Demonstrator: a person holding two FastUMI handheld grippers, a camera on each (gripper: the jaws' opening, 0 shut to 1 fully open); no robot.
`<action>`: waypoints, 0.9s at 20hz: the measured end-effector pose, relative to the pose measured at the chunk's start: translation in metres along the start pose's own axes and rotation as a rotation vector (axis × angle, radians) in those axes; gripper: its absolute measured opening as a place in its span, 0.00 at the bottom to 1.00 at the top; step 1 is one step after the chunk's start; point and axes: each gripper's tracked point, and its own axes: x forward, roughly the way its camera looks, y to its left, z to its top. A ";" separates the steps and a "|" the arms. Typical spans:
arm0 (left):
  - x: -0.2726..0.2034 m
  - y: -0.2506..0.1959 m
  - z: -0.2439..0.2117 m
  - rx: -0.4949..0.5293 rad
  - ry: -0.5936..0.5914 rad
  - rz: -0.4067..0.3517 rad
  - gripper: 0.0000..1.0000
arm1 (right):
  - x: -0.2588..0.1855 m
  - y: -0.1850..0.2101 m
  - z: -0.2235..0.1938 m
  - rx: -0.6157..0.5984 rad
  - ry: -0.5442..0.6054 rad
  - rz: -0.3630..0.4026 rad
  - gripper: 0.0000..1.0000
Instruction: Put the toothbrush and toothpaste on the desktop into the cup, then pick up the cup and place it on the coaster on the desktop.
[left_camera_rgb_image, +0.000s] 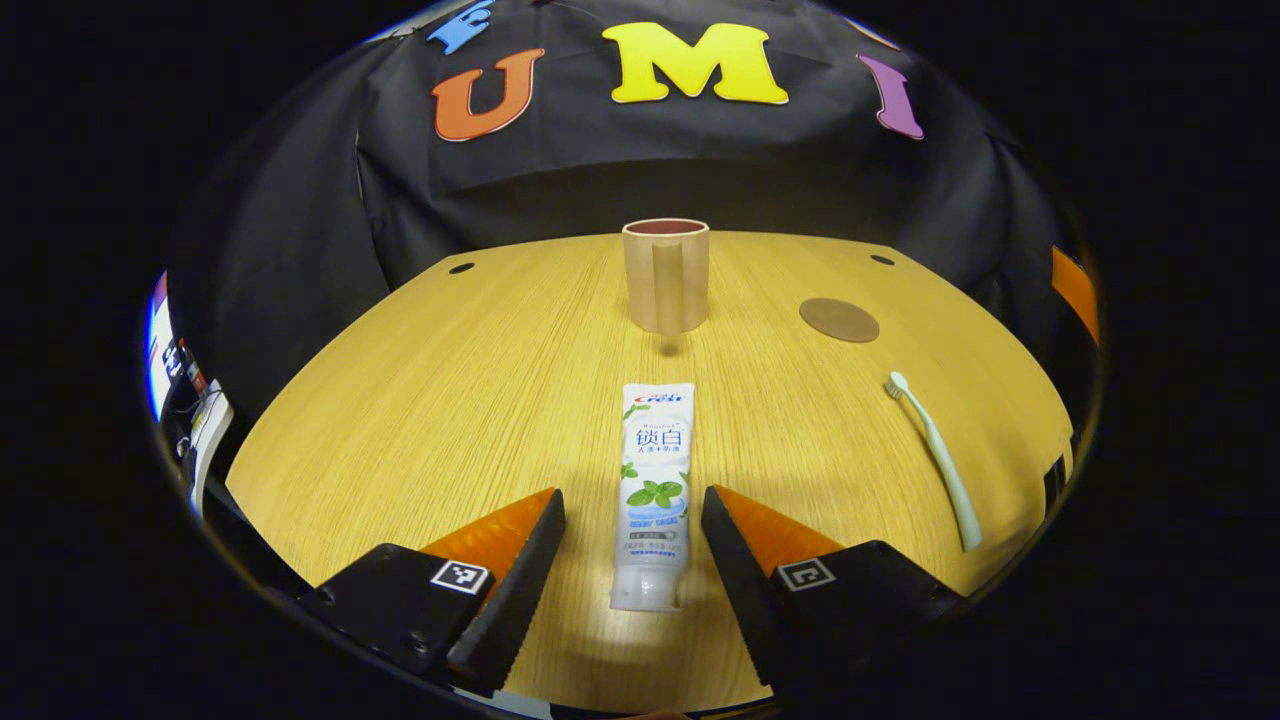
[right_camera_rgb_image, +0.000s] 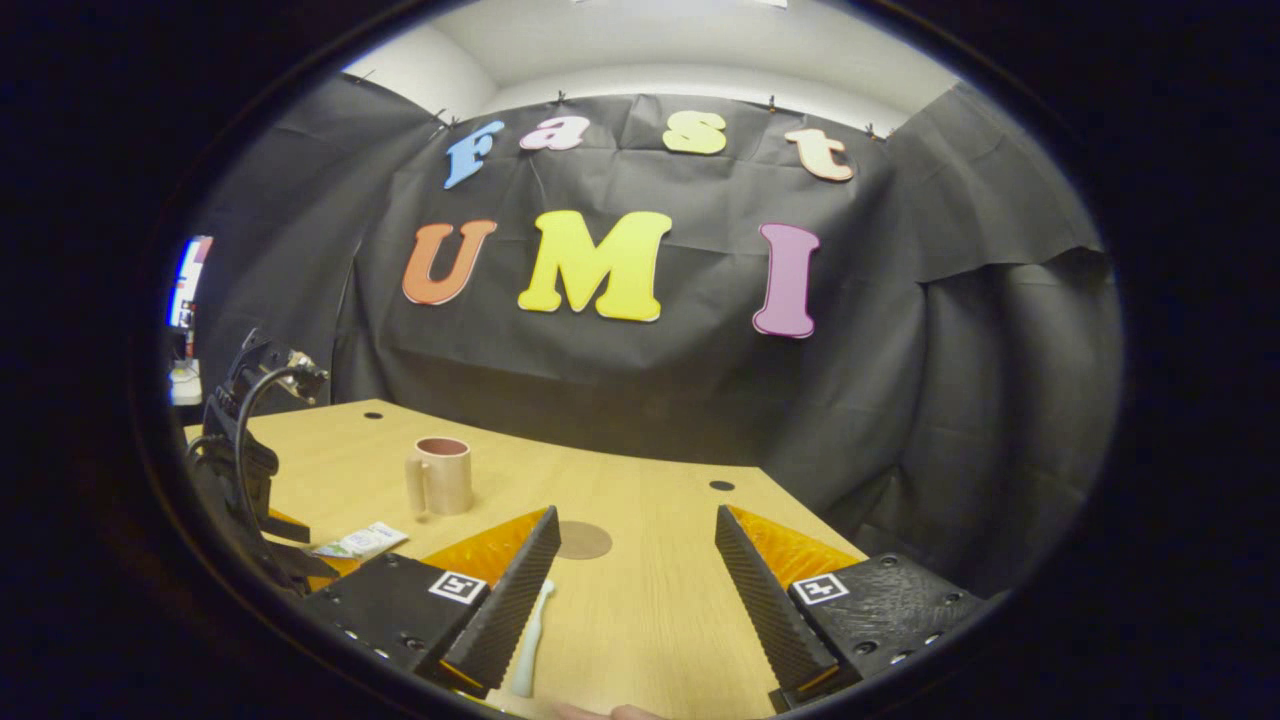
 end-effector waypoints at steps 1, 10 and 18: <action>0.001 -0.001 0.003 -0.014 -0.008 -0.003 0.87 | 0.000 0.002 -0.001 -0.004 0.007 0.004 0.95; 0.007 -0.002 0.002 -0.059 -0.003 -0.038 0.54 | 0.008 0.019 -0.031 0.023 0.118 0.048 0.95; -0.003 -0.012 0.006 -0.089 -0.072 -0.101 0.47 | 0.019 0.060 -0.095 0.065 0.370 0.142 0.95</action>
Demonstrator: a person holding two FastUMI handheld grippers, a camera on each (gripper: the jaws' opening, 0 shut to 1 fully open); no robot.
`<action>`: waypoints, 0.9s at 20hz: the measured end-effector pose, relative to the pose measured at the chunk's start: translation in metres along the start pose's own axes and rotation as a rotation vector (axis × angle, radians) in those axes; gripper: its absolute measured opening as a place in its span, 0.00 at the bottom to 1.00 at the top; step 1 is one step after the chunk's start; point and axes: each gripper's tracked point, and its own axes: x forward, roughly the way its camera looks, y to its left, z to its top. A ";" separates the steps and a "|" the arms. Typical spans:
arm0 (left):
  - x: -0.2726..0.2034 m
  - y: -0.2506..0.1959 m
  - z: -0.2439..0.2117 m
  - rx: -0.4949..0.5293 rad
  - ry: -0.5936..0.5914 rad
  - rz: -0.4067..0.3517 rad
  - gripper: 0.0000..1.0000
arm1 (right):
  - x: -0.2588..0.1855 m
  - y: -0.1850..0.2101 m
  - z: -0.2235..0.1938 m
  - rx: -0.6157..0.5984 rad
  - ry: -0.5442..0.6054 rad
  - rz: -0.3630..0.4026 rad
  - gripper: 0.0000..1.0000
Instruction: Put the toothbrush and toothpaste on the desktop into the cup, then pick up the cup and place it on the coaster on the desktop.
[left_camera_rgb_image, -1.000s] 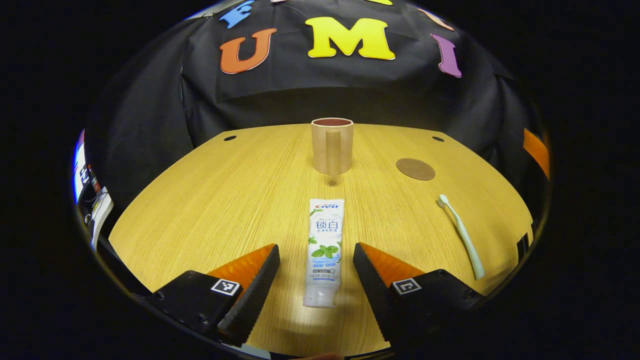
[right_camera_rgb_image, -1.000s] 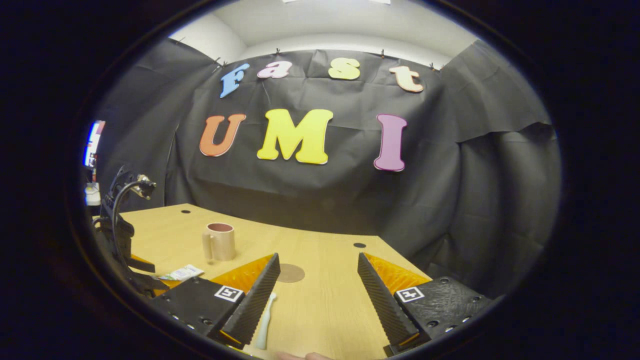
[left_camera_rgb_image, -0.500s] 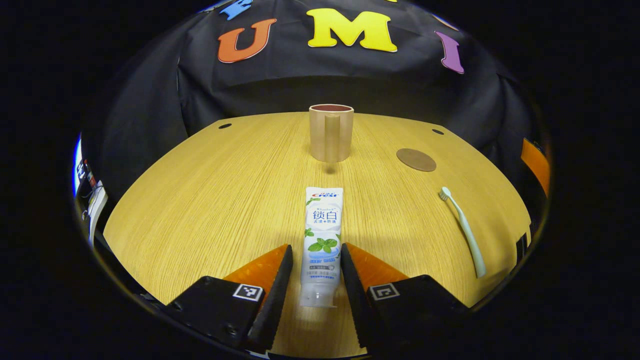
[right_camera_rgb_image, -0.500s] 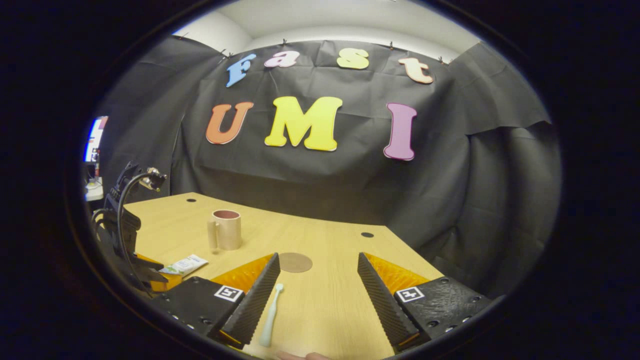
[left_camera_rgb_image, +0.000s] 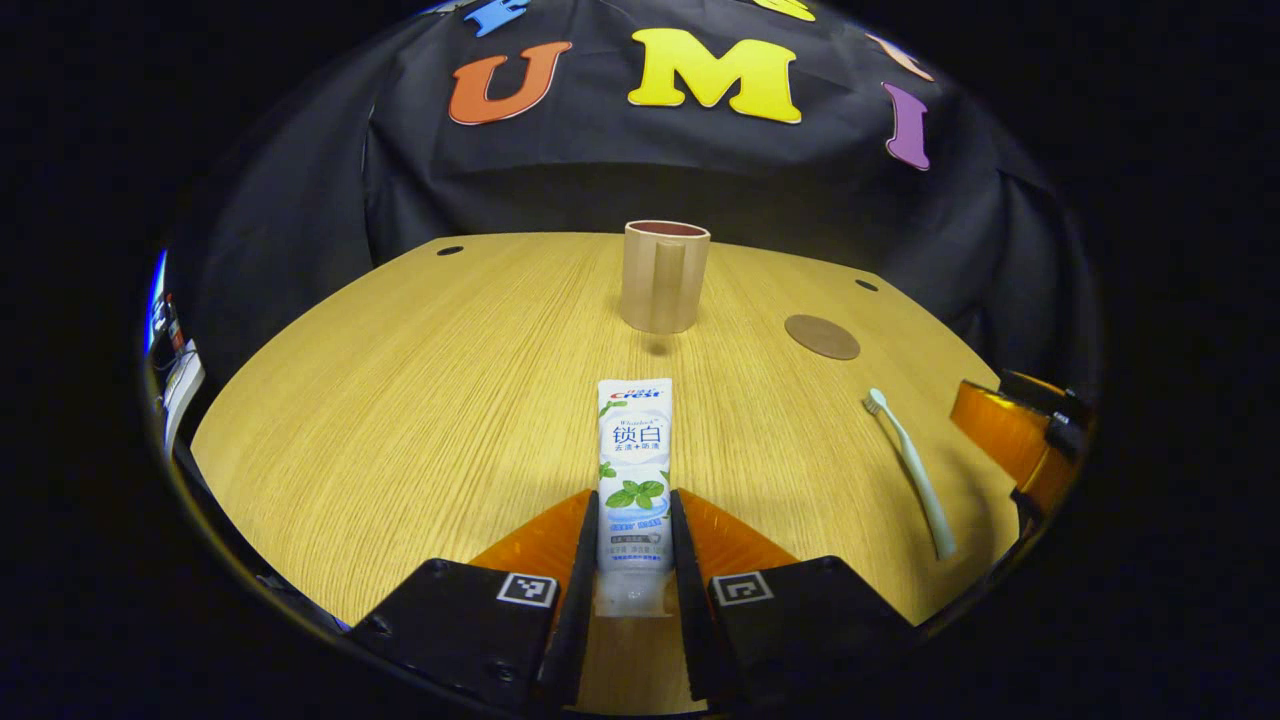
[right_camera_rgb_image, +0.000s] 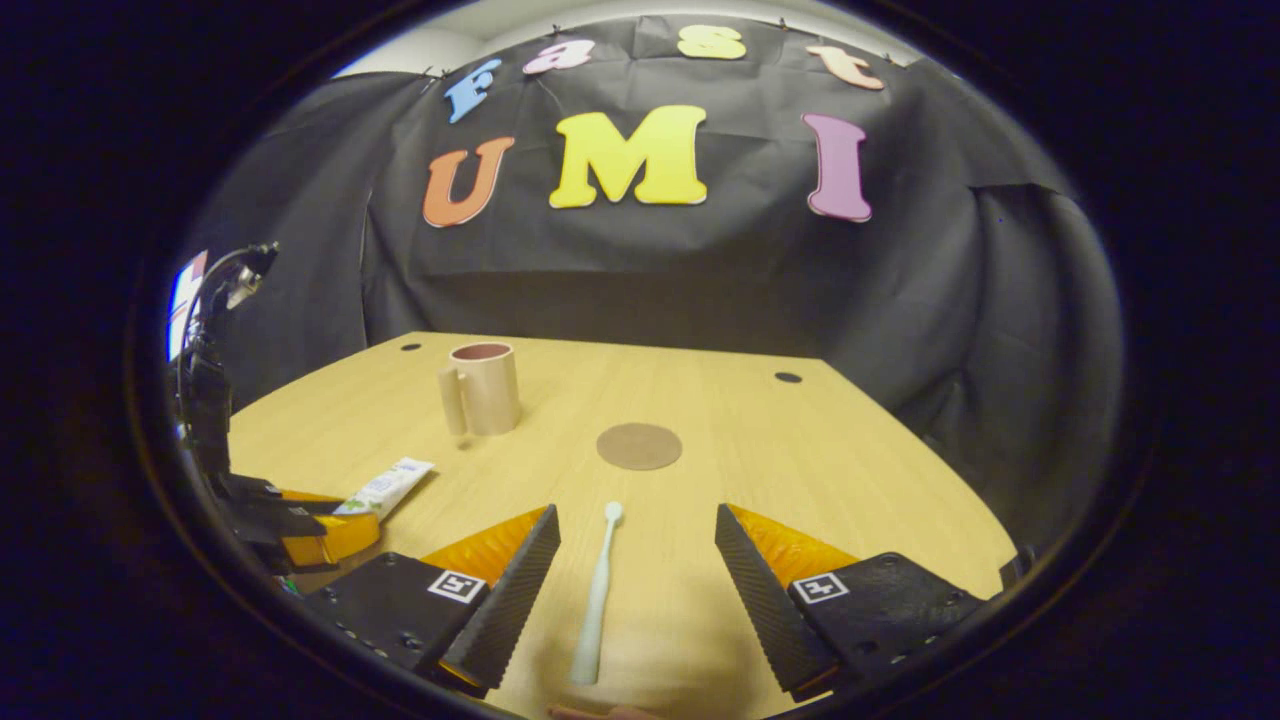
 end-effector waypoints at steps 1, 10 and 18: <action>-0.002 -0.001 0.004 0.009 -0.024 0.008 0.42 | 0.004 0.002 -0.006 -0.019 0.022 -0.008 0.95; -0.038 -0.012 0.040 0.088 -0.280 0.016 0.42 | 0.033 0.013 -0.036 0.013 0.198 -0.029 0.83; -0.047 -0.016 0.041 0.070 -0.291 0.003 0.42 | 0.046 0.023 -0.043 0.063 0.269 0.030 0.31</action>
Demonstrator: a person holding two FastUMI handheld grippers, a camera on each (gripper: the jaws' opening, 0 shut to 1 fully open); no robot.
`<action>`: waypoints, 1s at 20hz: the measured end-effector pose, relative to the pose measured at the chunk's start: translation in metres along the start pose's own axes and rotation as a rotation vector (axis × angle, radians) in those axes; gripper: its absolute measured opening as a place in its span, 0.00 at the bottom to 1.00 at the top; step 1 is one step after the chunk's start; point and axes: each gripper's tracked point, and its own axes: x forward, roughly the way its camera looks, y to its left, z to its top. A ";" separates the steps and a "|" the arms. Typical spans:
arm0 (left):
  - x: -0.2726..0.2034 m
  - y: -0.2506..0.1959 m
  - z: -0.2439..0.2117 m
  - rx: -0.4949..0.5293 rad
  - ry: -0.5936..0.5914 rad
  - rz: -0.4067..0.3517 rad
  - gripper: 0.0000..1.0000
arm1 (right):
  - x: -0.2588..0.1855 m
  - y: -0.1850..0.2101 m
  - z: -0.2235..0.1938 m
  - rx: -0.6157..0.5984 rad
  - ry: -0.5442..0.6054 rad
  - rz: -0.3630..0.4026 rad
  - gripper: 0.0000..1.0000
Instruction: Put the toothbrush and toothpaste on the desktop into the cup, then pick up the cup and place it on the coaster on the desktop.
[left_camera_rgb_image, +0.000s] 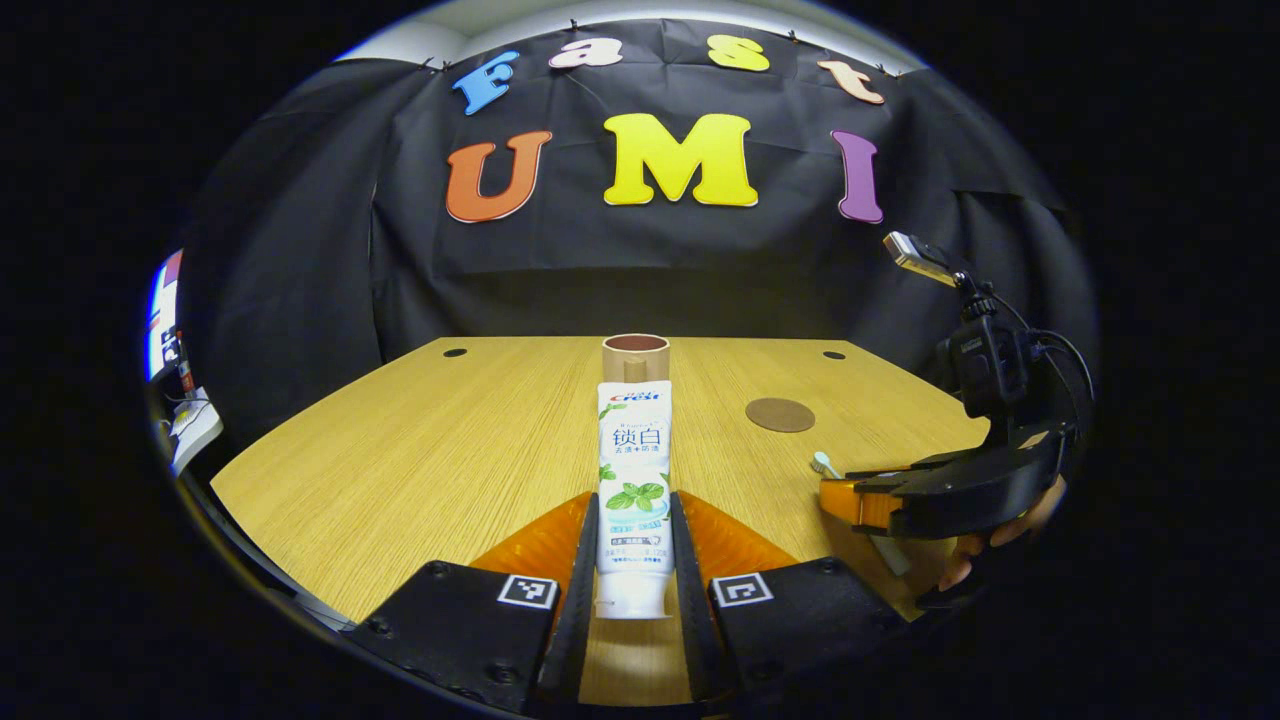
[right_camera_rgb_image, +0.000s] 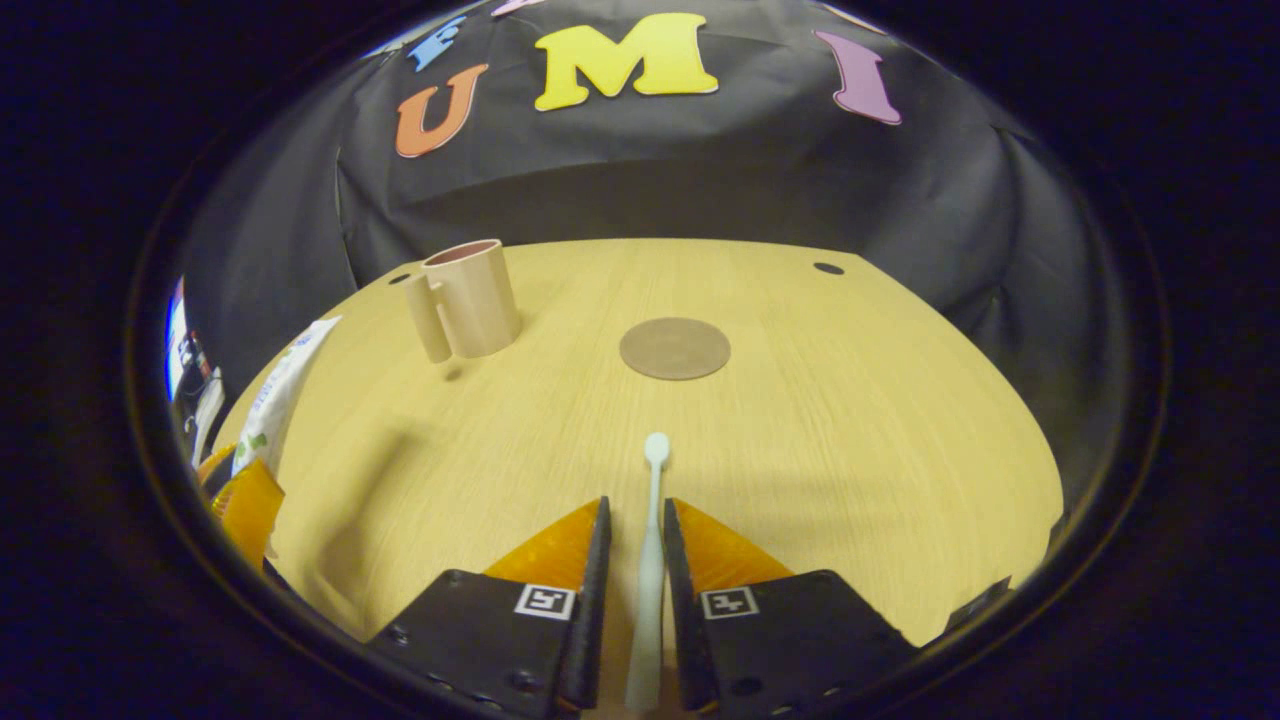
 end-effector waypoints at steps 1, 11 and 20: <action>0.000 0.000 0.001 0.000 -0.001 0.002 0.42 | -0.001 -0.002 -0.001 0.006 0.003 -0.001 0.13; -0.005 0.014 0.013 -0.037 -0.032 0.026 0.42 | -0.068 -0.005 0.044 -0.041 -0.329 0.002 0.00; -0.011 0.024 0.058 -0.042 -0.109 0.051 0.42 | -0.157 -0.008 0.085 -0.049 -0.599 -0.001 0.02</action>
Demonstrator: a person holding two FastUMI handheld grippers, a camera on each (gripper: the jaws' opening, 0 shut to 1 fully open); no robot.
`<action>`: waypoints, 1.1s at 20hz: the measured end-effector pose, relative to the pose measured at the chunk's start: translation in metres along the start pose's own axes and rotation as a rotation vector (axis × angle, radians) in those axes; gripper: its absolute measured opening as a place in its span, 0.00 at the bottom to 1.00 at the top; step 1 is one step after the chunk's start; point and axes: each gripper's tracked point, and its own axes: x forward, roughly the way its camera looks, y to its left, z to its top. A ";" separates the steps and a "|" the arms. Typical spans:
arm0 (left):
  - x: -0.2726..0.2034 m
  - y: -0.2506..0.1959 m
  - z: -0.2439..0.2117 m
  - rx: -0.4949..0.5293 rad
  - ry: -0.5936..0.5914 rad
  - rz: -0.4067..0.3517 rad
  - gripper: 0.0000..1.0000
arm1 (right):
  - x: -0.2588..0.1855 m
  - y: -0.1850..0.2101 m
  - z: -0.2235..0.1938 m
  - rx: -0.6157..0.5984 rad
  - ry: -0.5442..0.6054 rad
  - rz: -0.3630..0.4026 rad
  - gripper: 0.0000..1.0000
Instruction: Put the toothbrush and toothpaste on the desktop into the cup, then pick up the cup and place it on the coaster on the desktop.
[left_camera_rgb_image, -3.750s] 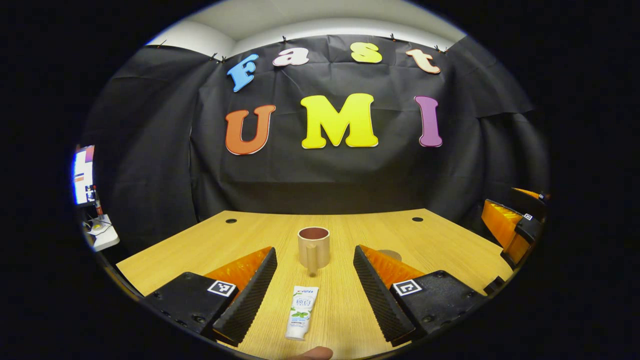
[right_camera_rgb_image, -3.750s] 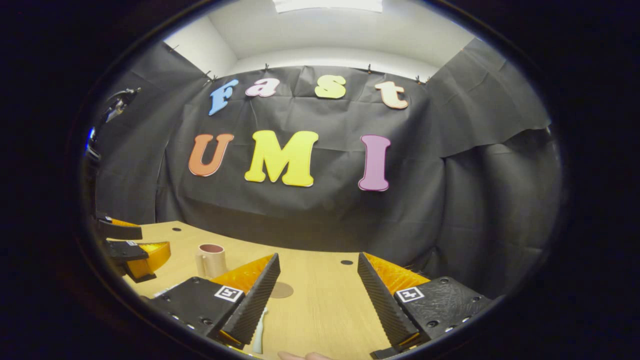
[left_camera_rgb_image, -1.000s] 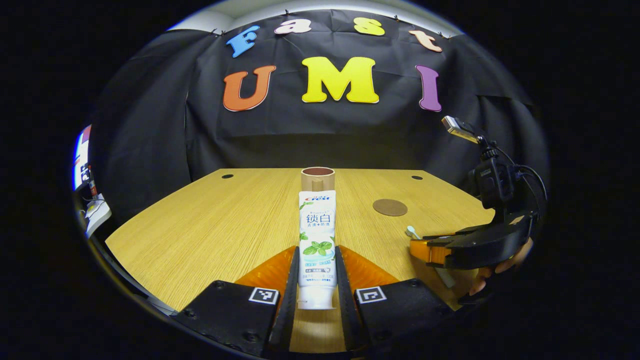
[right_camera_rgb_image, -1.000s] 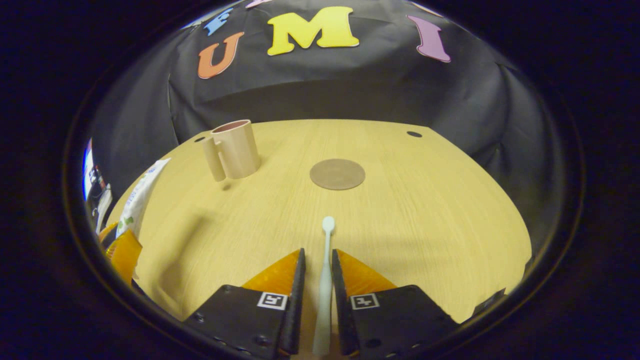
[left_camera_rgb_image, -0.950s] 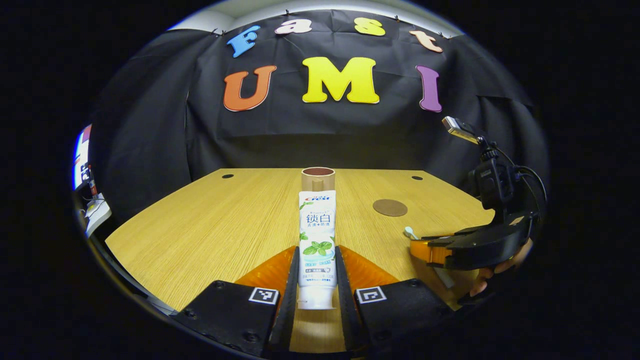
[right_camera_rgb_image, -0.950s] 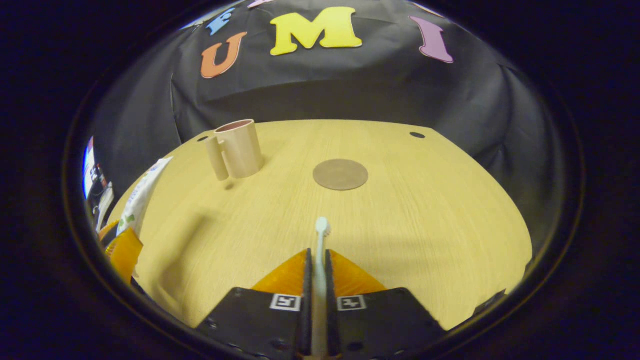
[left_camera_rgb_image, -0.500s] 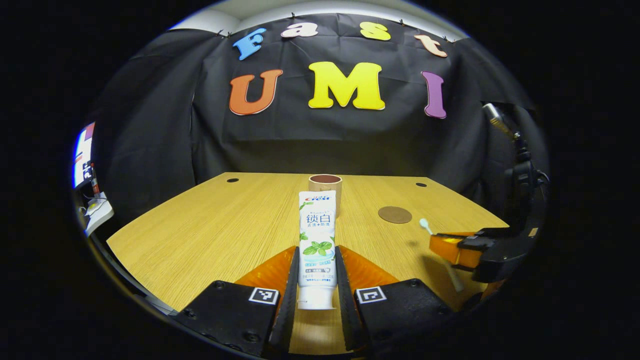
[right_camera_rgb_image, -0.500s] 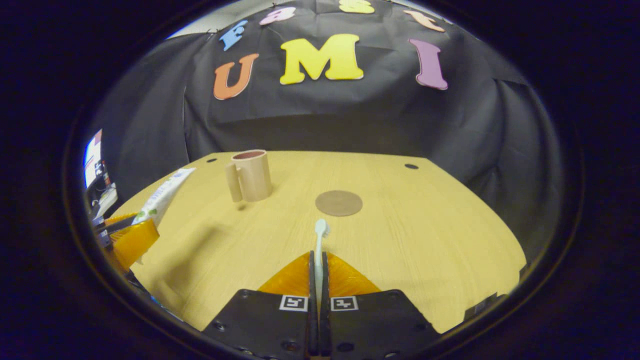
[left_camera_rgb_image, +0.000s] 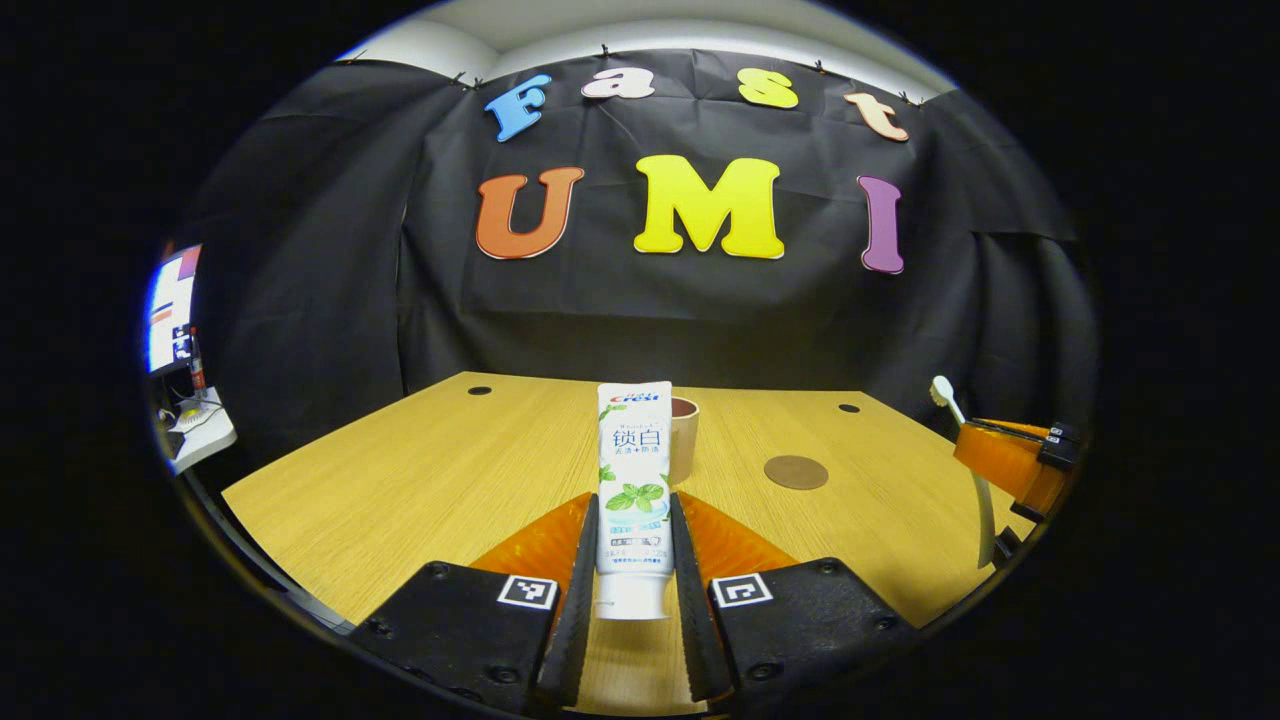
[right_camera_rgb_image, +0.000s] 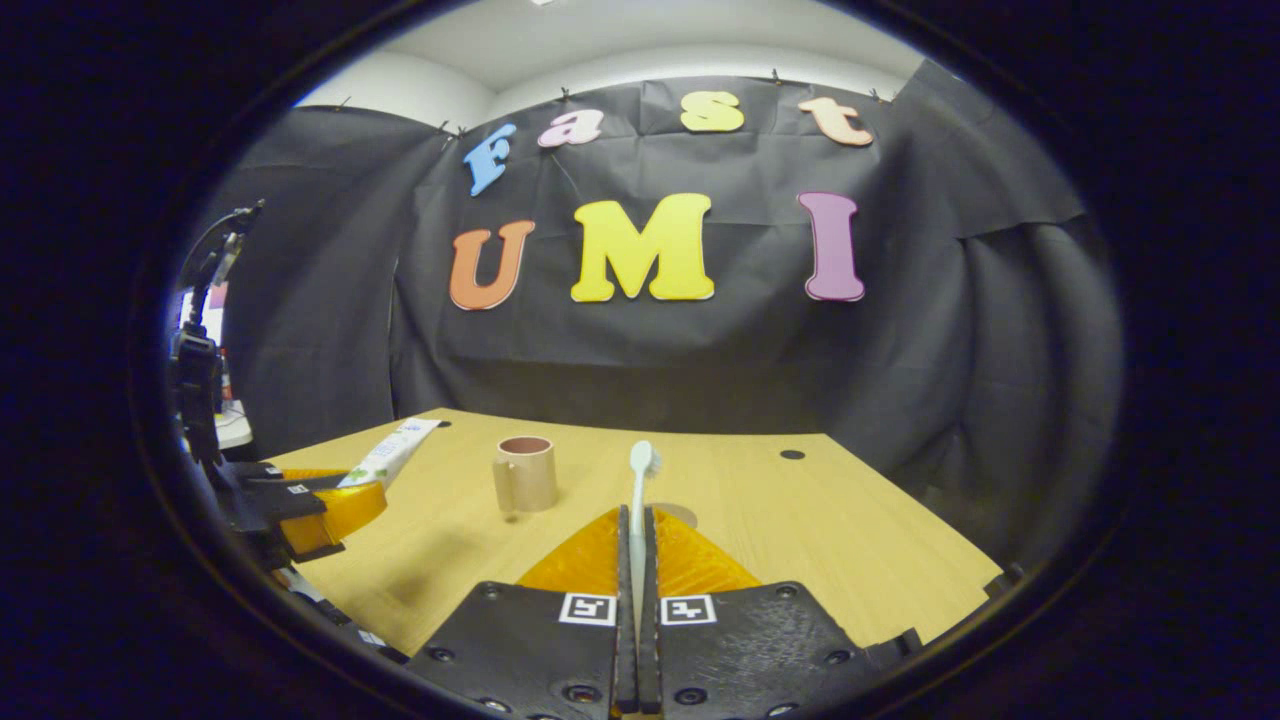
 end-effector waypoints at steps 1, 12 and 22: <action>0.003 0.000 0.009 -0.002 -0.004 0.000 0.42 | -0.001 -0.001 0.004 -0.009 -0.019 -0.006 0.01; 0.138 -0.020 0.101 -0.015 -0.110 -0.046 0.42 | 0.000 -0.012 0.007 0.003 -0.034 -0.023 0.02; 0.215 -0.031 0.081 -0.042 -0.107 -0.089 0.43 | 0.004 -0.021 0.005 0.025 -0.029 -0.014 0.02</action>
